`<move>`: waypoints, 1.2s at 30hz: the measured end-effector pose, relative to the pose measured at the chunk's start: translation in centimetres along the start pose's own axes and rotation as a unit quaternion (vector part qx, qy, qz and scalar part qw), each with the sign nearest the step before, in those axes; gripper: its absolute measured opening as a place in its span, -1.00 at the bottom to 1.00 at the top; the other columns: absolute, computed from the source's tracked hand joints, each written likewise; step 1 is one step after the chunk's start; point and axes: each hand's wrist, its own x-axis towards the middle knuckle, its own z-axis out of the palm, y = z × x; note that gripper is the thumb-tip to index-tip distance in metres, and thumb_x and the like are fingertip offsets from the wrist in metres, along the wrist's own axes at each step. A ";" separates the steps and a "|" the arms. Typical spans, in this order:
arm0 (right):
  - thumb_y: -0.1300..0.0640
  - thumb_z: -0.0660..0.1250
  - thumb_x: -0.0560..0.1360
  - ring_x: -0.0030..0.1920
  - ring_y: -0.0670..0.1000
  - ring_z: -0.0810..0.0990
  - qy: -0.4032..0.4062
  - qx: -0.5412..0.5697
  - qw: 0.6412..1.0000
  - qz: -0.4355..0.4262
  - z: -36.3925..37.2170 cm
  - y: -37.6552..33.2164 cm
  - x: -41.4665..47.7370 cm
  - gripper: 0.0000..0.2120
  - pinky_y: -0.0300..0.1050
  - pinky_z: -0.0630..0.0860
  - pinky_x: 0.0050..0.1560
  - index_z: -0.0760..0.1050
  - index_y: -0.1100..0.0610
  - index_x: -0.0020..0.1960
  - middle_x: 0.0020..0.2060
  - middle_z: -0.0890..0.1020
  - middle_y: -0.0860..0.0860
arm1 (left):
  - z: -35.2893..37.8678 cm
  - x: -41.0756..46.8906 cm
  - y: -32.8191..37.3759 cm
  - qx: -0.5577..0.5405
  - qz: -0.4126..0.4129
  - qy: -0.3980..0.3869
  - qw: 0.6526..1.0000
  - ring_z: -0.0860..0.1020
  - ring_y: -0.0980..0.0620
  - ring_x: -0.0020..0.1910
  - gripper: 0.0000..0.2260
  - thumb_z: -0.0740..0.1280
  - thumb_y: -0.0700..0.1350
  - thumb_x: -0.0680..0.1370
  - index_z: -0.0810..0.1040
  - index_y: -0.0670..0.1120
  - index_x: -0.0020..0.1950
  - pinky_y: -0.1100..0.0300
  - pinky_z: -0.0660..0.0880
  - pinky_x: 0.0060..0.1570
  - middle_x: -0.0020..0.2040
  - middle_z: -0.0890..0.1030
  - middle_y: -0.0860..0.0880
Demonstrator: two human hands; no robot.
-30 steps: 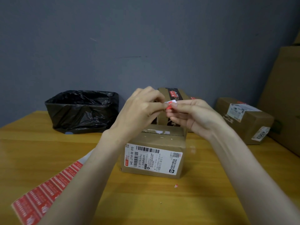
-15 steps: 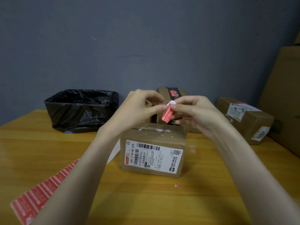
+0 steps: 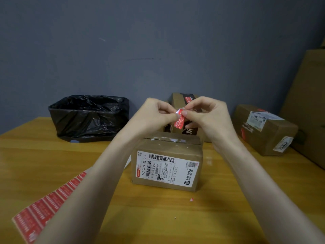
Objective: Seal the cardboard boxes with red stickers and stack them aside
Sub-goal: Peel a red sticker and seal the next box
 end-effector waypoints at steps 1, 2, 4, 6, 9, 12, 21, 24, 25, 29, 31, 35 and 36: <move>0.35 0.44 0.38 -0.32 0.01 0.63 -0.002 -0.007 1.000 -0.009 0.1 0.0 0.1 -0.93 -0.20 0.61 -0.34 0.58 0.24 -0.23 -0.26 0.64 0.13 | 0.1 0.1 -0.1 -0.017 -0.011 0.006 1.000 0.56 0.23 -0.38 -0.90 0.39 -0.20 0.48 0.64 -0.13 -0.23 0.37 0.48 -0.22 -0.35 0.64 -0.02; 0.35 0.44 0.38 -0.32 0.00 0.64 -0.011 -0.008 1.000 -0.016 0.1 0.0 0.1 -0.92 -0.22 0.60 -0.33 0.59 0.22 -0.24 -0.25 0.65 0.14 | 0.1 0.1 -0.2 -0.037 -0.022 0.010 0.999 0.54 0.22 -0.39 -0.88 0.37 -0.21 0.49 0.64 -0.12 -0.25 0.36 0.47 -0.23 -0.35 0.63 -0.03; 0.37 0.43 0.37 -0.35 -0.06 0.64 -0.041 0.004 0.999 -0.024 -0.1 0.0 0.2 -0.90 -0.28 0.58 -0.30 0.62 0.20 -0.23 -0.27 0.67 0.12 | -0.2 0.2 -0.3 -0.072 -0.036 0.004 0.997 0.56 0.15 -0.32 -0.86 0.37 -0.22 0.49 0.64 -0.10 -0.25 0.25 0.48 -0.14 -0.30 0.64 -0.06; 0.39 0.42 0.37 -0.33 -0.07 0.65 -0.067 0.011 0.997 -0.027 -0.3 0.1 0.2 -0.89 -0.30 0.58 -0.26 0.64 0.21 -0.18 -0.27 0.69 0.08 | -0.6 0.1 -0.5 -0.096 -0.043 -0.014 0.994 0.57 0.11 -0.27 -0.87 0.37 -0.21 0.49 0.66 -0.09 -0.24 0.17 0.49 -0.07 -0.27 0.66 -0.06; 0.39 0.43 0.35 -0.22 -0.05 0.66 -0.079 -0.001 0.995 -0.054 -0.4 0.5 0.5 -0.83 -0.28 0.59 -0.15 0.64 0.24 -0.07 -0.23 0.69 0.06 | -0.9 0.0 -0.6 -0.118 -0.052 -0.030 0.991 0.56 0.12 -0.29 -0.86 0.38 -0.21 0.49 0.67 -0.08 -0.25 0.18 0.47 -0.11 -0.30 0.66 -0.04; 0.34 0.46 0.35 -0.16 -0.05 0.65 -0.078 -0.086 0.984 -0.136 -0.5 1.0 0.6 -0.82 -0.25 0.57 -0.08 0.65 0.20 -0.06 -0.20 0.67 0.05 | -1.0 0.0 -0.8 -0.149 -0.064 -0.045 0.986 0.52 0.14 -0.36 -0.86 0.35 -0.25 0.50 0.66 -0.12 -0.23 0.20 0.44 -0.15 -0.38 0.61 0.00; 0.18 0.34 0.46 -0.06 -0.10 0.60 -0.132 -0.247 0.915 -0.289 -1.1 1.3 0.7 -0.74 -0.19 0.54 -0.01 0.59 0.16 0.13 -0.10 0.67 0.01 | -2.0 0.3 -1.0 -0.287 -0.126 -0.095 0.945 0.64 0.07 -0.25 -0.86 0.27 -0.32 0.51 0.62 -0.24 -0.07 0.23 0.59 -0.08 -0.25 0.67 -0.10; 0.06 0.28 0.51 -0.07 -0.12 0.60 -0.135 -0.264 0.908 -0.296 -0.8 1.0 0.4 -0.71 -0.18 0.53 -0.03 0.57 0.12 0.18 -0.09 0.67 -0.01 | -2.7 0.2 -1.1 -0.299 -0.117 -0.112 0.940 0.65 0.02 -0.17 -0.84 0.25 -0.34 0.51 0.63 -0.26 -0.05 0.21 0.59 -0.03 -0.18 0.67 -0.15; 0.05 0.26 0.51 -0.07 -0.12 0.60 -0.134 -0.269 0.907 -0.295 -0.6 1.0 0.4 -0.70 -0.18 0.53 -0.03 0.56 0.10 0.19 -0.08 0.66 -0.03 | -2.9 0.1 -1.1 -0.302 -0.113 -0.116 0.939 0.65 0.01 -0.16 -0.83 0.25 -0.34 0.50 0.64 -0.26 -0.05 0.21 0.59 -0.03 -0.17 0.67 -0.16; -0.03 0.19 0.52 -0.06 -0.16 0.57 -0.136 -0.293 0.902 -0.286 0.4 0.4 0.6 -0.66 -0.21 0.51 -0.03 0.53 0.03 0.23 -0.06 0.63 -0.10 | -3.9 0.0 -1.4 -0.317 -0.099 -0.114 0.936 0.65 -0.04 -0.09 -0.75 0.32 -0.28 0.38 0.61 -0.29 0.03 0.19 0.59 -0.02 -0.07 0.66 -0.23; -0.04 0.19 0.52 -0.08 -0.17 0.56 -0.139 -0.309 0.895 -0.290 1.1 -0.2 1.3 -0.67 -0.20 0.52 -0.05 0.54 0.01 0.22 -0.08 0.63 -0.10 | -4.6 -0.2 -1.6 -0.336 -0.098 -0.106 0.931 0.65 -0.06 -0.06 -0.71 0.33 -0.27 0.35 0.61 -0.30 0.05 0.15 0.58 0.02 -0.04 0.65 -0.25; 0.08 0.27 0.54 -0.16 -0.13 0.56 -0.146 -0.340 0.878 -0.303 2.8 -1.1 3.3 -0.75 -0.19 0.52 -0.10 0.58 0.05 0.19 -0.12 0.63 -0.04 | -6.3 -0.3 -1.6 -0.361 -0.102 -0.087 0.923 0.64 -0.09 0.03 -0.78 0.32 -0.28 0.37 0.66 -0.27 -0.03 0.11 0.56 0.07 -0.01 0.66 -0.25; 0.10 0.27 0.54 -0.19 -0.17 0.54 -0.152 -0.342 0.877 -0.301 3.4 -1.3 3.7 -0.75 -0.26 0.49 -0.11 0.58 0.06 0.18 -0.13 0.63 -0.03 | -6.8 -0.1 -1.7 -0.351 -0.106 -0.072 0.928 0.64 -0.09 0.02 -0.81 0.32 -0.28 0.41 0.65 -0.27 -0.03 0.11 0.57 0.07 -0.03 0.66 -0.24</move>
